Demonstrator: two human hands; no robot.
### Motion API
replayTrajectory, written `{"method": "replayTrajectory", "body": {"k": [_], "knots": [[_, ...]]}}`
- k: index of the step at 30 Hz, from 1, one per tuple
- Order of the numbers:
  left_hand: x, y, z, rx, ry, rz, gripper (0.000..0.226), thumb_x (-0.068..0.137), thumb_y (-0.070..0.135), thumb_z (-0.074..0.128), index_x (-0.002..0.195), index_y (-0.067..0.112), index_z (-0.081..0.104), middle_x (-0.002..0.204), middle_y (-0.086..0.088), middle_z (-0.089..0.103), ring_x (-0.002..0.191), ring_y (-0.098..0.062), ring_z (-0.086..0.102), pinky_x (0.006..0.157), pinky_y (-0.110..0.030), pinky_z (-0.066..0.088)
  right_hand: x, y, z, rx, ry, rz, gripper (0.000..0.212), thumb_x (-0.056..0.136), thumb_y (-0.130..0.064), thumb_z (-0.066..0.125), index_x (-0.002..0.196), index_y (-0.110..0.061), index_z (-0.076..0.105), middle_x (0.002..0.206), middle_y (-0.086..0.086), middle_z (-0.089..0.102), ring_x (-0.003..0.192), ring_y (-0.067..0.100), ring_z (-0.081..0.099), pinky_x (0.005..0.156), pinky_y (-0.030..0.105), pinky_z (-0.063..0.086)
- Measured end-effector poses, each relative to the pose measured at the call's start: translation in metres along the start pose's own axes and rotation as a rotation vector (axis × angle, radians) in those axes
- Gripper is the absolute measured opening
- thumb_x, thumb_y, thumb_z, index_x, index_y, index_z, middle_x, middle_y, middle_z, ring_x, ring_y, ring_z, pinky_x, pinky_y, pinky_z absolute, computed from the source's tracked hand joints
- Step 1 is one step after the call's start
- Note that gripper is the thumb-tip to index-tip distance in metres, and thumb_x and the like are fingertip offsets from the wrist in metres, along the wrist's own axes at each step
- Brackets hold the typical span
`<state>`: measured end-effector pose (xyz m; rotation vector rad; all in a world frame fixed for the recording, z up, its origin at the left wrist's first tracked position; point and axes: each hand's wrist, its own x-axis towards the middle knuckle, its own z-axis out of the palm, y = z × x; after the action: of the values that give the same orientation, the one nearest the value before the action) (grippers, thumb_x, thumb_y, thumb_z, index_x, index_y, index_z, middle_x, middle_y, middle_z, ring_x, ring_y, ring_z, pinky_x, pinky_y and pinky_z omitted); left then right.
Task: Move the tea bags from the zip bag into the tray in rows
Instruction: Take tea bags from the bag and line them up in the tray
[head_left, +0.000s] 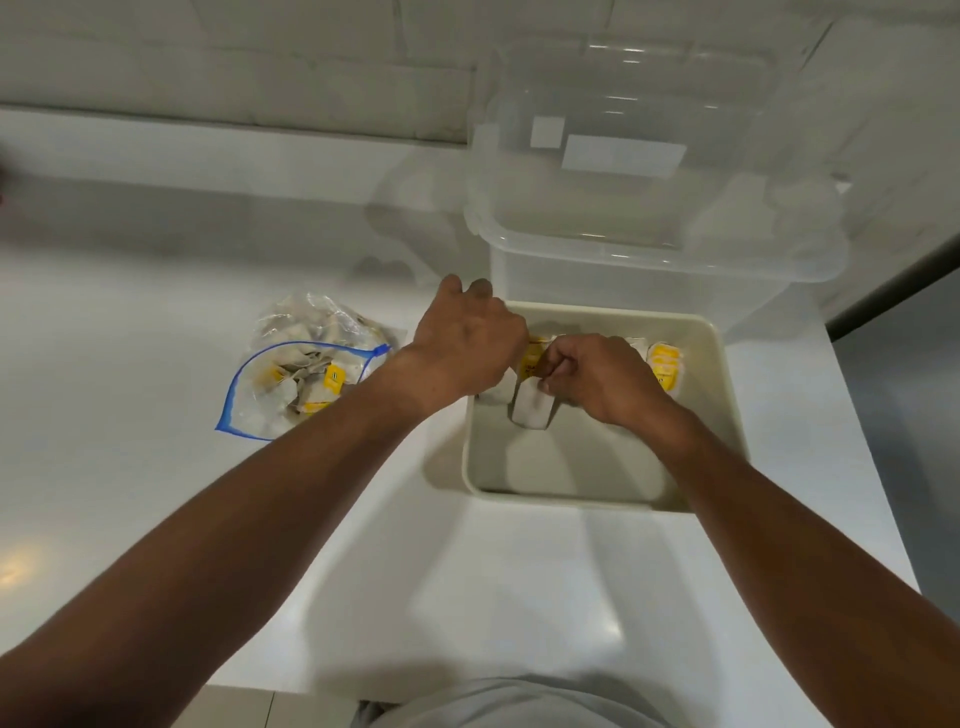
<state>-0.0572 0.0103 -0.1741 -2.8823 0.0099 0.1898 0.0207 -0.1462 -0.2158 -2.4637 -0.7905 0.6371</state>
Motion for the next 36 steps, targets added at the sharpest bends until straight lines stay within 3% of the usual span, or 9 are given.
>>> {"method": "replayTrajectory", "body": {"k": [8, 13, 18, 26, 30, 36], "knots": [[0.011, -0.003, 0.004, 0.124, 0.003, 0.006, 0.012, 0.091, 0.025, 0.058, 0.09, 0.031, 0.068, 0.077, 0.005, 0.06, 0.095, -0.021, 0.05, 0.074, -0.037, 0.026, 0.007, 0.001, 0.005, -0.079, 0.092, -0.002, 0.007, 0.08, -0.028, 0.071, 0.08, -0.033, 0.066, 0.079, -0.011, 0.067, 0.082, 0.017, 0.061, 0.069, 0.034, 0.05], [0.014, 0.0, 0.004, 0.164, 0.023, -0.007, 0.01, 0.091, 0.021, 0.055, 0.083, 0.023, 0.061, 0.073, 0.002, 0.052, 0.091, -0.022, 0.049, 0.075, -0.038, 0.026, 0.011, 0.0, 0.006, -0.13, 0.152, -0.014, 0.009, 0.083, -0.029, 0.067, 0.091, -0.028, 0.069, 0.081, -0.01, 0.065, 0.083, 0.02, 0.059, 0.063, 0.028, 0.036], [0.017, 0.001, 0.006, 0.151, 0.017, -0.026, 0.012, 0.093, 0.025, 0.054, 0.083, 0.025, 0.06, 0.071, 0.003, 0.048, 0.091, -0.021, 0.045, 0.076, -0.038, 0.026, 0.011, -0.002, 0.008, -0.202, 0.178, -0.038, 0.015, 0.085, -0.027, 0.062, 0.097, -0.026, 0.07, 0.09, -0.004, 0.07, 0.086, 0.025, 0.061, 0.062, 0.028, 0.035], [0.015, -0.003, 0.01, 0.085, 0.046, -0.071, 0.011, 0.092, 0.026, 0.055, 0.086, 0.024, 0.064, 0.07, 0.001, 0.045, 0.09, -0.023, 0.046, 0.074, -0.038, 0.028, 0.007, -0.005, 0.009, -0.178, 0.211, 0.033, 0.008, 0.082, -0.037, 0.068, 0.084, -0.029, 0.067, 0.081, -0.01, 0.069, 0.084, 0.018, 0.061, 0.062, 0.027, 0.035], [0.011, -0.004, 0.004, 0.023, 0.055, -0.069, 0.011, 0.088, 0.035, 0.064, 0.096, 0.029, 0.07, 0.077, 0.003, 0.059, 0.096, -0.023, 0.051, 0.078, -0.039, 0.032, 0.008, -0.002, 0.011, -0.169, 0.209, 0.021, 0.011, 0.084, -0.038, 0.069, 0.081, -0.029, 0.063, 0.079, -0.008, 0.068, 0.081, 0.019, 0.063, 0.061, 0.027, 0.037], [-0.004, -0.002, -0.002, -0.019, 0.14, -0.055, 0.013, 0.087, 0.026, 0.058, 0.088, 0.03, 0.07, 0.077, 0.008, 0.063, 0.083, -0.019, 0.043, 0.07, -0.035, 0.027, 0.005, 0.0, 0.01, -0.167, 0.259, 0.042, 0.019, 0.087, -0.048, 0.065, 0.092, -0.03, 0.066, 0.077, -0.01, 0.064, 0.077, 0.016, 0.054, 0.062, 0.03, 0.041]]}}
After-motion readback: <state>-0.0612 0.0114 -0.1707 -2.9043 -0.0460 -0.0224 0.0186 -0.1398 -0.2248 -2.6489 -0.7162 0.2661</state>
